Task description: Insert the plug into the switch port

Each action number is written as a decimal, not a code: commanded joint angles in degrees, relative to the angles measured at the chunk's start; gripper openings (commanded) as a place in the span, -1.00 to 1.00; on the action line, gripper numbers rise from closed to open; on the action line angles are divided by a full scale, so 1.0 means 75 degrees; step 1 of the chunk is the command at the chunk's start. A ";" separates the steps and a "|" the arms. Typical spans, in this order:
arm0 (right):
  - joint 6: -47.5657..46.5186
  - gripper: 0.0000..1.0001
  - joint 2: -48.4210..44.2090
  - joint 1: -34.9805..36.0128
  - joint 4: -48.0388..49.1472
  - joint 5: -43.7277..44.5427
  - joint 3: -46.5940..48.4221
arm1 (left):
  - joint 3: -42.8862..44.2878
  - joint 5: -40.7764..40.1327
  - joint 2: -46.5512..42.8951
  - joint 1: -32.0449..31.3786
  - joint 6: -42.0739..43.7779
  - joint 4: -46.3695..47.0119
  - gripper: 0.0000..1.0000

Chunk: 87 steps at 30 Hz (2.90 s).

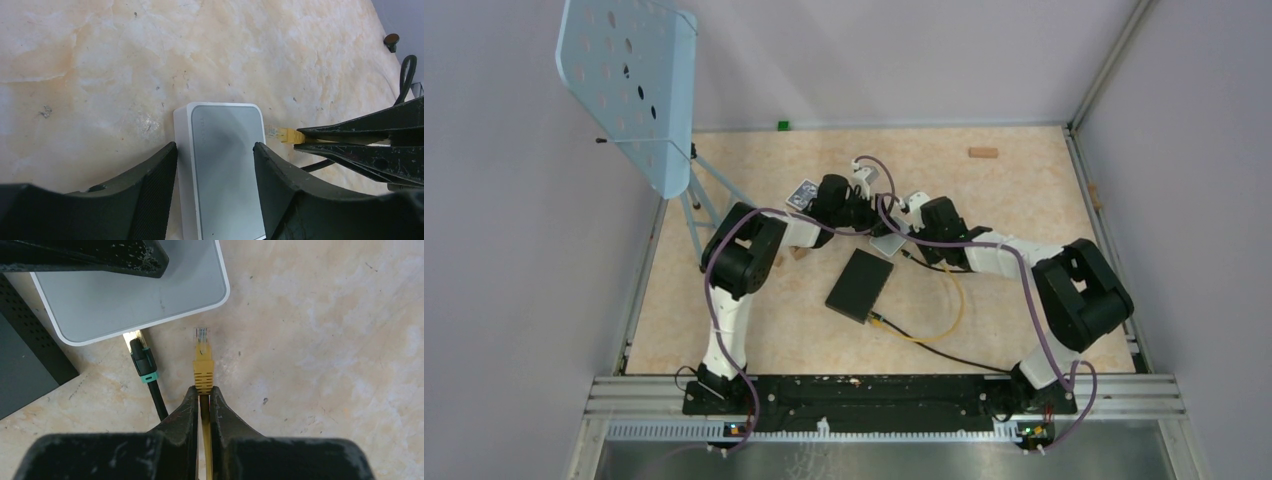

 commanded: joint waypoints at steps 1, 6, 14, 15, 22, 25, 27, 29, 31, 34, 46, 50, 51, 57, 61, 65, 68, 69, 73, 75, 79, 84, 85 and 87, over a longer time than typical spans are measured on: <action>-0.0143 -1.00 0.0112 -0.0055 0.0540 0.0003 0.0043 | 0.0169 0.0038 0.0191 -0.0071 0.0204 -0.0324 0.26; -0.0156 -1.00 0.0193 -0.0053 0.0519 -0.0058 0.0188 | 0.0165 0.0061 0.0253 -0.0089 0.0235 -0.0410 0.19; -0.0089 -1.00 0.0413 -0.0051 0.0410 -0.0104 0.0357 | 0.0101 0.0169 0.0319 -0.0124 0.0356 -0.0502 0.18; -0.0086 -1.00 0.0417 -0.0050 0.0421 -0.0125 0.0361 | 0.0106 0.0190 0.0326 -0.0120 0.0374 -0.0500 0.18; 0.0066 -1.00 0.0204 -0.0050 0.0549 0.0046 0.0336 | 0.0101 0.0192 0.0344 -0.0133 0.0416 -0.0529 0.18; 0.0067 -1.00 0.0091 -0.0050 0.0579 0.0034 0.0338 | 0.0142 0.0175 0.0360 -0.0136 0.0416 -0.0533 0.18; 0.0051 -1.00 0.0036 -0.0052 0.0568 0.0075 0.0334 | 0.0169 0.0175 0.0366 -0.0136 0.0413 -0.0545 0.19; 0.0055 -1.00 -0.0024 -0.0050 0.0536 0.0107 0.0334 | 0.0179 0.0158 0.0361 -0.0133 0.0427 -0.0562 0.20; 0.0044 -1.00 -0.0086 -0.0050 0.0515 0.0127 0.0327 | 0.0202 0.0141 0.0369 -0.0136 0.0449 -0.0581 0.21; 0.0042 -1.00 -0.0131 -0.0050 0.0497 0.0098 0.0315 | 0.0225 0.0140 0.0379 -0.0134 0.0473 -0.0607 0.22; 0.0013 -1.00 -0.0024 -0.0050 0.0733 -0.0151 0.0291 | 0.0250 0.0450 0.0436 -0.0139 0.0657 -0.0621 0.22; -0.0098 -1.00 0.0012 0.0033 0.0997 -0.0269 0.0257 | 0.0243 0.0517 0.0434 -0.0147 0.0755 -0.0729 0.22; -0.0133 -1.00 0.0001 0.0073 0.1029 -0.0278 0.0246 | 0.0241 0.0541 0.0446 -0.0148 0.0765 -0.0723 0.22; -0.0423 -1.00 -0.0051 0.0343 0.1299 -0.0215 0.0154 | 0.0261 0.0712 0.0482 -0.0150 0.0862 -0.0784 0.22; -0.0556 -1.00 -0.0149 0.0424 0.1609 -0.0168 -0.0033 | 0.0269 0.0797 0.0466 -0.0160 0.1056 -0.0974 0.22; -0.0559 -1.00 -0.0317 0.0604 0.2134 -0.0047 -0.0367 | 0.0245 0.0911 0.0433 -0.0151 0.1182 -0.1180 0.21; -0.0262 -1.00 -0.0329 0.0776 0.2516 0.0347 -0.0524 | 0.0131 0.1007 0.0387 -0.0157 0.1206 -0.1282 0.17; -0.0143 -1.00 -0.0317 0.0818 0.2565 0.0482 -0.0528 | 0.0090 0.1033 0.0359 -0.0153 0.1228 -0.1325 0.16; 0.0090 -1.00 -0.0343 0.0945 0.3057 0.0700 -0.0766 | -0.0119 0.1180 0.0272 -0.0164 0.1297 -0.1383 0.16; 0.0124 -1.00 -0.0340 0.0985 0.3244 0.0672 -0.0852 | -0.0158 0.1287 0.0267 -0.0166 0.1334 -0.1468 0.16; 0.0191 -1.00 -0.0284 0.1012 0.3613 0.0793 -0.1047 | -0.0253 0.1477 0.0300 -0.0190 0.1320 -0.1558 0.15; 0.0335 -1.00 -0.0133 0.1015 0.3943 0.0863 -0.1229 | -0.0376 0.1601 0.0324 -0.0249 0.1369 -0.1595 0.15; 0.0361 -1.00 -0.0092 0.1022 0.3983 0.0894 -0.1238 | -0.0391 0.1619 0.0315 -0.0262 0.1376 -0.1621 0.15; 0.0406 -1.00 -0.0009 0.1017 0.4079 0.0952 -0.1274 | -0.0428 0.1654 0.0318 -0.0285 0.1400 -0.1651 0.15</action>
